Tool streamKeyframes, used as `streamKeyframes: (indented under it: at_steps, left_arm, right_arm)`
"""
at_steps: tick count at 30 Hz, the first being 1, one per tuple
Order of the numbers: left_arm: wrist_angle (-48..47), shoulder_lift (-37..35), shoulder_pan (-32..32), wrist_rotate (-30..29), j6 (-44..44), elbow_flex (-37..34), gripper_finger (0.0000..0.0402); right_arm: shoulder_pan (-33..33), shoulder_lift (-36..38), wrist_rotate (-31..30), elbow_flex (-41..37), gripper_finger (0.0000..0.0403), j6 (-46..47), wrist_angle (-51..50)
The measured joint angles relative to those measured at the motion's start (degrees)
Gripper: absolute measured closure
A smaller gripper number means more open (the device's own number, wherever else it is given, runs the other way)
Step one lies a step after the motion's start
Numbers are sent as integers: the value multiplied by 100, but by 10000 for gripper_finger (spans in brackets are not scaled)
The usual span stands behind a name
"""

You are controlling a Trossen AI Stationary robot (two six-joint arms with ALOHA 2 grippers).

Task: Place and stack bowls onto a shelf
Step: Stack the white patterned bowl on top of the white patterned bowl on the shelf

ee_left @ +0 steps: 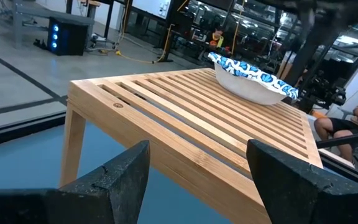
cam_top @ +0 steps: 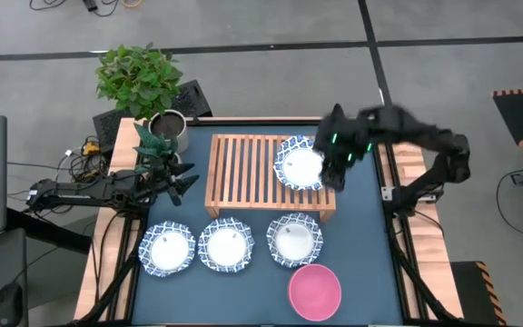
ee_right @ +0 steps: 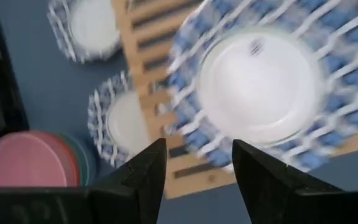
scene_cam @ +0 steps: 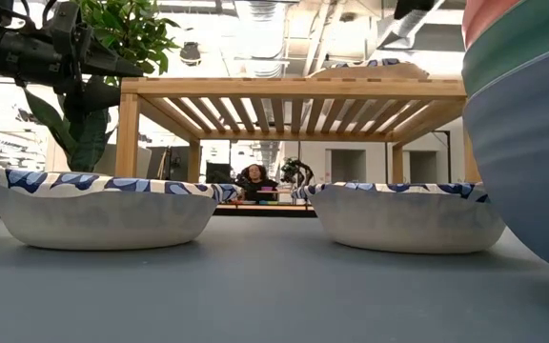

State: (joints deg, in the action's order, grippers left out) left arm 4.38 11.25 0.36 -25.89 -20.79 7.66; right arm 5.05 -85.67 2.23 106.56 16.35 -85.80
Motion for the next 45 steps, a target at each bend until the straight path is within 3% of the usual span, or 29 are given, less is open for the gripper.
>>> streamKeyframes:
  at_steps: [6,11,17,20,23,29,32,40,45]
  left_arm:
    - [-4,-2,-2,119,-7,0,148]
    - [-44,0,-2,143,6,0,148]
    - [-56,0,-2,144,5,0,148]
    - [-48,0,-2,156,-94,0,148]
    - [-62,-2,-2,164,-270,0,148]
    - [-76,0,0,193,-276,0,148]
    - [-74,0,0,87,-241,0,148]
    - [-204,-2,-2,122,-243,0,148]
    - [-258,0,0,122,-543,-2,148]
  right_arm:
    - [-1307,-549,-262,-541,195,959,787]
    - [-1954,-1209,-262,-551,195,1109,1516]
    - [-2102,-1956,-193,-556,195,1114,2223]
    - [-2020,-2149,240,-466,195,1097,2440]
    - [-1970,-2229,627,-293,195,1494,2386]
    - [-2191,-2141,665,-71,195,1770,1582]
    - [-2312,-1982,389,-63,195,1770,1116]
    - [-3192,-1755,-1058,-65,195,2519,-244]
    - [-3819,-1612,-1842,-364,195,3724,-350]
